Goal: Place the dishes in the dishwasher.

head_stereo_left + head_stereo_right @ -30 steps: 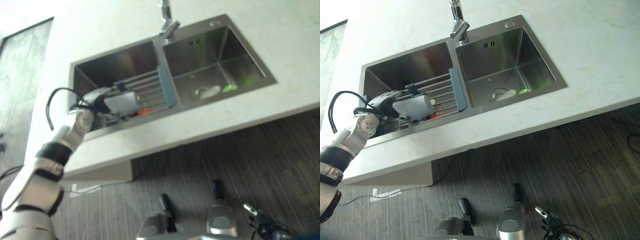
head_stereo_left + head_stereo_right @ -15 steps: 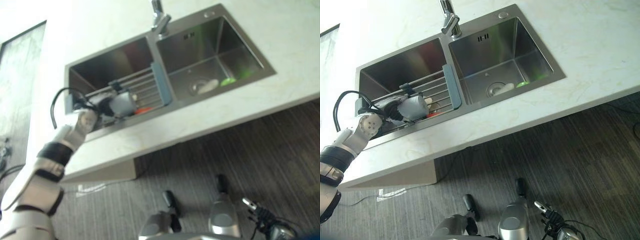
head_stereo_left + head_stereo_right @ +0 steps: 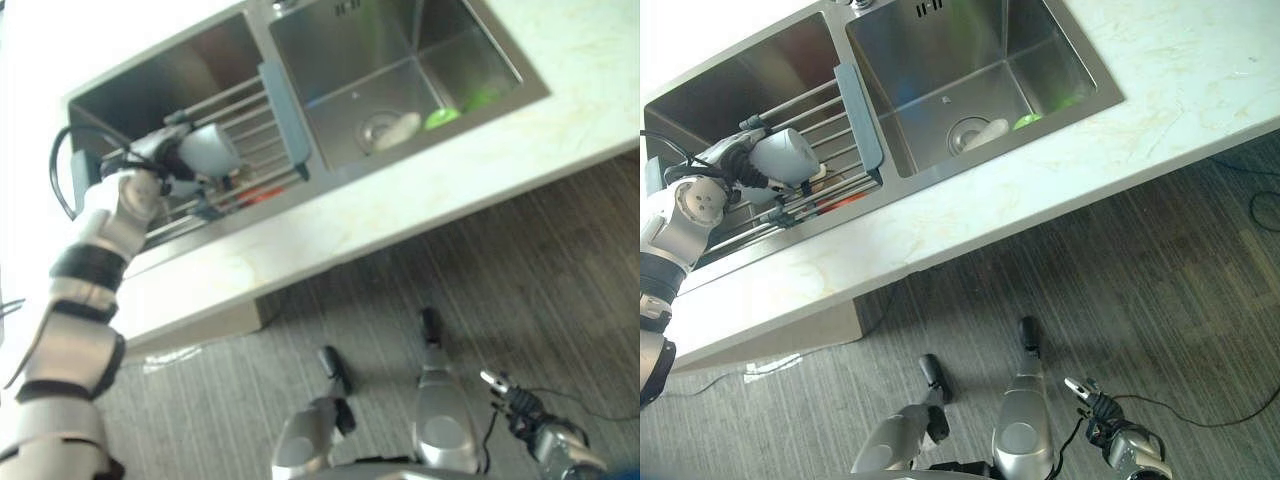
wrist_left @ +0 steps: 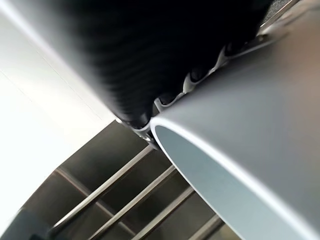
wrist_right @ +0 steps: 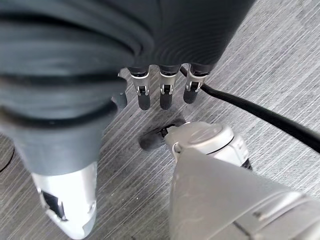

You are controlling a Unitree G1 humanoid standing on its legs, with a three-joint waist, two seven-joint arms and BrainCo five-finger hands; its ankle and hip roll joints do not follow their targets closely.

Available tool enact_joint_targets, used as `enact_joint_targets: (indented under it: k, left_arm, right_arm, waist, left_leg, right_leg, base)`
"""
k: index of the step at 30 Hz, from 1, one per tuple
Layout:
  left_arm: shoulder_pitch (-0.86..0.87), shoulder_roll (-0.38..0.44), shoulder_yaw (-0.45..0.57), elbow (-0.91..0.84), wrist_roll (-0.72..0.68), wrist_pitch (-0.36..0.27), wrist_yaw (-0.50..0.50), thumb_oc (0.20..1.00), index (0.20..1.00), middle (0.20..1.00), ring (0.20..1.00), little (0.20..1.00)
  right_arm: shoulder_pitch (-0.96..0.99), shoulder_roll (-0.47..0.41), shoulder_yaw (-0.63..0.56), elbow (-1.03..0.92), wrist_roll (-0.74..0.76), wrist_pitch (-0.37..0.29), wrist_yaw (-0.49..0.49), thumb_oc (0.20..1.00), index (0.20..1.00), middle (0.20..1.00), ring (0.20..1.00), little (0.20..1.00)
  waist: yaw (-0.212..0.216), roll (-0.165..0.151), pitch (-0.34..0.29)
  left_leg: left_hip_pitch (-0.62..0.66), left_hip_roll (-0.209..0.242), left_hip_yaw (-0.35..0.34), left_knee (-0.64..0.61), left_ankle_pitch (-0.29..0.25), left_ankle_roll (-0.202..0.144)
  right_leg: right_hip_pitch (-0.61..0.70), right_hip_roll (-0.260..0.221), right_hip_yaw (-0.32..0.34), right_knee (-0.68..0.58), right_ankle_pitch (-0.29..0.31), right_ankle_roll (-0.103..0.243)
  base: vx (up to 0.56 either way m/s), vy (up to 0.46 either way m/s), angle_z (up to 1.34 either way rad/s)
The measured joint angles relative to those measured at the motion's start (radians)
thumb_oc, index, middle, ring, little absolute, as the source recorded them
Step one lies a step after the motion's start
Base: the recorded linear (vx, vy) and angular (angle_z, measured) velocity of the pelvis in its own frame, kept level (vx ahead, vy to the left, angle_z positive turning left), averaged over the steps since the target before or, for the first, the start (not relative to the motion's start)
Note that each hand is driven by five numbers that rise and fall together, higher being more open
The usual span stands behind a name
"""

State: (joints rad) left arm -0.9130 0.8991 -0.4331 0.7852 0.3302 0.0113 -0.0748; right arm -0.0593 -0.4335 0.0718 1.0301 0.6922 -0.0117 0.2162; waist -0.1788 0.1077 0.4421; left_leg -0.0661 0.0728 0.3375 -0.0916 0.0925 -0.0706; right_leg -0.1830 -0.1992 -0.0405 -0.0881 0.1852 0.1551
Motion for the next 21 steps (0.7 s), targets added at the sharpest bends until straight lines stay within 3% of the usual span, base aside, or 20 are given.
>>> enact_joint_targets:
  k: [3,4,5,17,21]
  left_arm:
    - [-0.001,-0.003,0.0,0.011,-0.001,0.007,-0.002,1.0,1.0,1.0,1.0,1.0]
    - [0.0,-0.005,0.0,0.012,-0.001,0.008,-0.003,0.853,0.853,0.853,0.853,0.853]
    - [0.0,-0.005,0.0,0.012,-0.004,0.008,-0.007,0.2,0.2,0.2,0.2,0.2]
    - [0.014,-0.004,0.002,0.039,-0.068,0.002,-0.079,0.2,0.2,0.2,0.2,0.2]
    - [0.048,-0.003,-0.017,0.036,-0.029,-0.038,-0.049,0.2,0.2,0.2,0.2,0.2]
  right_arm:
    - [-0.016,0.0,0.005,-0.002,0.011,-0.003,0.0,1.0,1.0,1.0,1.0,1.0]
    - [-0.017,0.0,0.011,-0.006,0.017,-0.003,0.0,1.0,1.0,1.0,1.0,1.0]
    - [-0.017,0.0,0.018,-0.011,0.017,-0.002,-0.001,1.0,1.0,1.0,1.0,1.0]
    - [-0.02,-0.001,0.035,-0.011,0.017,0.002,-0.005,1.0,1.0,1.0,1.0,1.0]
    - [-0.019,-0.001,0.035,0.011,0.017,0.0,-0.005,1.0,1.0,1.0,1.0,1.0]
  waist:
    - [-0.004,0.001,0.0]
    - [-0.004,0.001,0.0]
    - [-0.004,0.001,0.0]
    - [0.001,0.001,-0.011]
    - [0.003,-0.004,-0.047]
  left_leg:
    - [0.002,0.0,0.0,0.0,0.0,0.0]
    - [0.003,0.0,0.0,0.0,0.001,0.0]
    - [0.004,0.0,0.0,0.0,0.001,0.001]
    - [0.015,0.0,-0.001,0.0,0.006,0.001]
    - [0.017,0.001,-0.003,0.0,0.006,0.002]
  right_leg:
    - [0.002,0.0,0.0,0.0,0.003,-0.003]
    - [0.003,0.0,0.0,0.0,0.003,-0.003]
    - [0.003,0.0,0.0,0.0,0.004,-0.003]
    - [0.015,0.0,-0.001,0.0,0.009,-0.005]
    - [0.02,0.0,-0.004,0.0,0.009,-0.006]
  base:
    - [-0.01,0.0,0.0]
    - [0.0,0.0,0.0]
    - [0.0,0.0,0.0]
    - [0.0,0.0,0.0]
    - [0.0,0.001,0.01]
